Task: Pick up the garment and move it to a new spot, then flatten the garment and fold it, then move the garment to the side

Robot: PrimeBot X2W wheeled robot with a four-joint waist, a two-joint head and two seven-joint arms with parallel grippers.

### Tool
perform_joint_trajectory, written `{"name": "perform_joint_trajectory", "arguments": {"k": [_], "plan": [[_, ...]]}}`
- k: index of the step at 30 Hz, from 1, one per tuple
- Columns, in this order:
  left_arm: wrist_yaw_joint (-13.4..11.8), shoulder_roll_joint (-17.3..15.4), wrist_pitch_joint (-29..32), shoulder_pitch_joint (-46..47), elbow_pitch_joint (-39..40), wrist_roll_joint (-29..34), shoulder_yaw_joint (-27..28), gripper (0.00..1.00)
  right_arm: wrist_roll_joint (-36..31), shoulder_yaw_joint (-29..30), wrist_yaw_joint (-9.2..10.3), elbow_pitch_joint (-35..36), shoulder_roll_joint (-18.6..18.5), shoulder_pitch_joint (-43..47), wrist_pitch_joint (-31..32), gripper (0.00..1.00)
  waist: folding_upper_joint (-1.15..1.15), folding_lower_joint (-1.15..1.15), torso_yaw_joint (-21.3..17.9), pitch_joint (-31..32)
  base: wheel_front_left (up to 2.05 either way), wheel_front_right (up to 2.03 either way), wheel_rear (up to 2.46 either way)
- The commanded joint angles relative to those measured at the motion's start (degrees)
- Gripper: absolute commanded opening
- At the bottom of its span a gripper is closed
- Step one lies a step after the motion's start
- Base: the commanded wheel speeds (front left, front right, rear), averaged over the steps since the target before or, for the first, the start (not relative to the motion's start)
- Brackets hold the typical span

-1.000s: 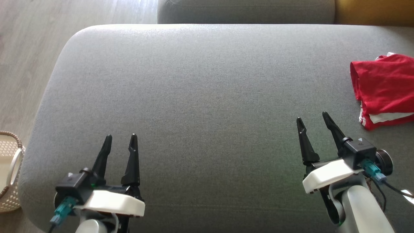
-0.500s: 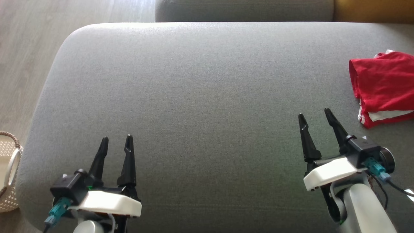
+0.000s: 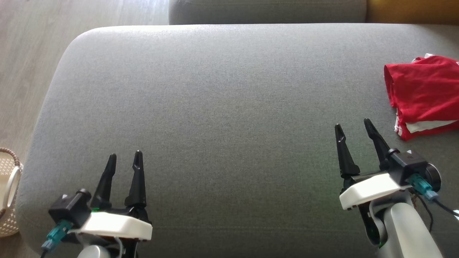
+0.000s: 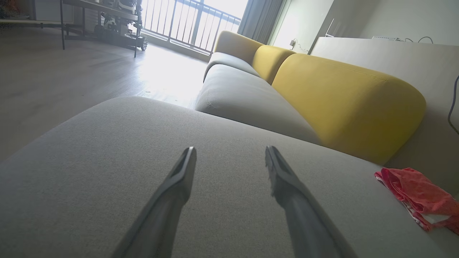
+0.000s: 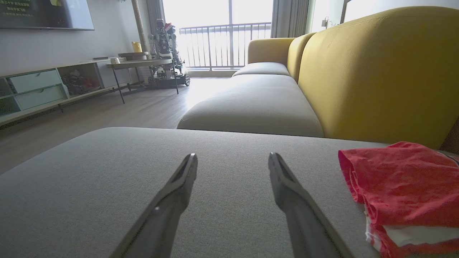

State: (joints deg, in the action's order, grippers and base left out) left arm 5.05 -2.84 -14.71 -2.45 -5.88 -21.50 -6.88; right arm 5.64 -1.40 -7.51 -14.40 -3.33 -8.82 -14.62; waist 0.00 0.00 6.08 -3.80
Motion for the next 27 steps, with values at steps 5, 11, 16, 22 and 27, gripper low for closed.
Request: {"name": "perform_joint_trajectory", "arguments": {"k": [5, 11, 16, 22, 27], "plan": [[-0.1, 0.0, -0.3, 1.4, 1.0, -0.9, 2.0, 1.00, 1.0, -1.2, 0.02, 1.7, 0.5, -1.3, -0.4, 1.00, 0.00, 0.00, 0.1, 0.1, 0.00, 0.00, 0.00], [0.0, 0.0, 0.1, -1.1, -4.4, -2.0, -0.1, 0.00, 0.9, -0.3, 0.00, -3.3, 0.0, 1.4, 0.1, 0.00, 0.00, 0.00, 0.2, 0.1, 0.00, 0.00, 0.00], [0.1, -0.1, 0.7, -0.8, -4.4, -5.0, 0.2, 0.00, 4.3, 0.1, 0.00, -3.3, 0.0, 1.3, 1.1, 0.00, 0.00, 0.00, -0.1, 0.2, 0.00, 0.00, 0.00], [0.2, -0.3, 1.5, -0.3, -4.6, -8.5, 0.6, 0.00, 8.4, 0.5, 0.00, -3.1, 0.1, 1.4, 2.0, 0.00, 0.00, 0.00, -0.4, 0.4, 0.00, 0.00, 0.00], [0.3, -0.4, 2.1, 0.1, -4.8, -10.8, 0.9, 0.00, 11.2, 0.7, 0.00, -2.9, 0.1, 1.5, 2.7, 0.00, 0.00, 0.00, -0.6, 0.5, 0.00, 0.00, 0.00]]}}
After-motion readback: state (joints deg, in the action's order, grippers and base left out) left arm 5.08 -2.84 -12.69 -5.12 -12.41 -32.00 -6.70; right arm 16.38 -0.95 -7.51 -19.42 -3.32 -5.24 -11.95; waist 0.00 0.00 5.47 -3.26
